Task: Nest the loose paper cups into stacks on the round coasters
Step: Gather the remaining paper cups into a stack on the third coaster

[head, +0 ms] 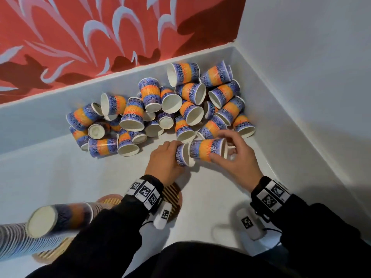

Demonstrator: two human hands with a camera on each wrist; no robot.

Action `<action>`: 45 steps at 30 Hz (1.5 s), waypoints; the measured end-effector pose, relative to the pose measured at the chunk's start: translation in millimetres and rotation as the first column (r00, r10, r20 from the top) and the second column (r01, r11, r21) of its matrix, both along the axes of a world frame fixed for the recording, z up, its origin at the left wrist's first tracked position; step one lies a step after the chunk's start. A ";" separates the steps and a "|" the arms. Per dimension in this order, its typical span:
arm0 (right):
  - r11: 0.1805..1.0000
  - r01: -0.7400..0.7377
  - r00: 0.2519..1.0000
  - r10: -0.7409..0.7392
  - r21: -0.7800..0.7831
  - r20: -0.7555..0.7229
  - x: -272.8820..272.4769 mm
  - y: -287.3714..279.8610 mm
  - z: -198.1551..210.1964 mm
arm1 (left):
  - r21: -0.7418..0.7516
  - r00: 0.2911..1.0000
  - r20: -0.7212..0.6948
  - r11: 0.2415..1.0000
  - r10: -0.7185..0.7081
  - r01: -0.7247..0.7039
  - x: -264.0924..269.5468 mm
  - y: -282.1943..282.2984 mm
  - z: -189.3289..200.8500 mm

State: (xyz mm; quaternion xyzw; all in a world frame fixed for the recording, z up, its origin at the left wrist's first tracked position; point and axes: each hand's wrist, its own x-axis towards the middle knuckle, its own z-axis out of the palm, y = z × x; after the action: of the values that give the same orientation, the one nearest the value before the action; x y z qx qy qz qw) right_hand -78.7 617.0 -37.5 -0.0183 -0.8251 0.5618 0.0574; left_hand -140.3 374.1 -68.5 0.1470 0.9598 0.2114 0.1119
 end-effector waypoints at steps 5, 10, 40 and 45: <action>0.986 -0.156 0.986 0.160 0.059 -0.053 -8.5 -25.9 21.8 | 0.346 0.990 0.090 0.929 0.106 -0.131 17.5 12.6 17.2; 0.952 -0.271 0.962 0.264 0.142 0.069 -18.4 -32.0 26.0 | 0.263 0.998 -0.003 0.963 0.068 -0.065 26.3 -5.6 14.4; 0.797 0.431 0.748 -0.053 -0.423 0.661 -63.5 -40.3 -31.1 | 0.463 0.951 0.238 0.838 0.197 -0.289 37.4 -33.0 17.4; 0.844 0.214 0.945 -0.051 -0.491 0.324 -24.4 -38.3 -5.2 | 0.371 0.930 0.328 0.883 0.165 -0.287 39.3 -32.0 9.9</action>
State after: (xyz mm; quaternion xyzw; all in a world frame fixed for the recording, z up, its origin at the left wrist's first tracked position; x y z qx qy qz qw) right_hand -103.2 578.7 -42.8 -0.1752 -0.6382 0.7488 -0.0358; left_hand -101.0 342.1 -58.7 0.0209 0.8774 0.4398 0.1906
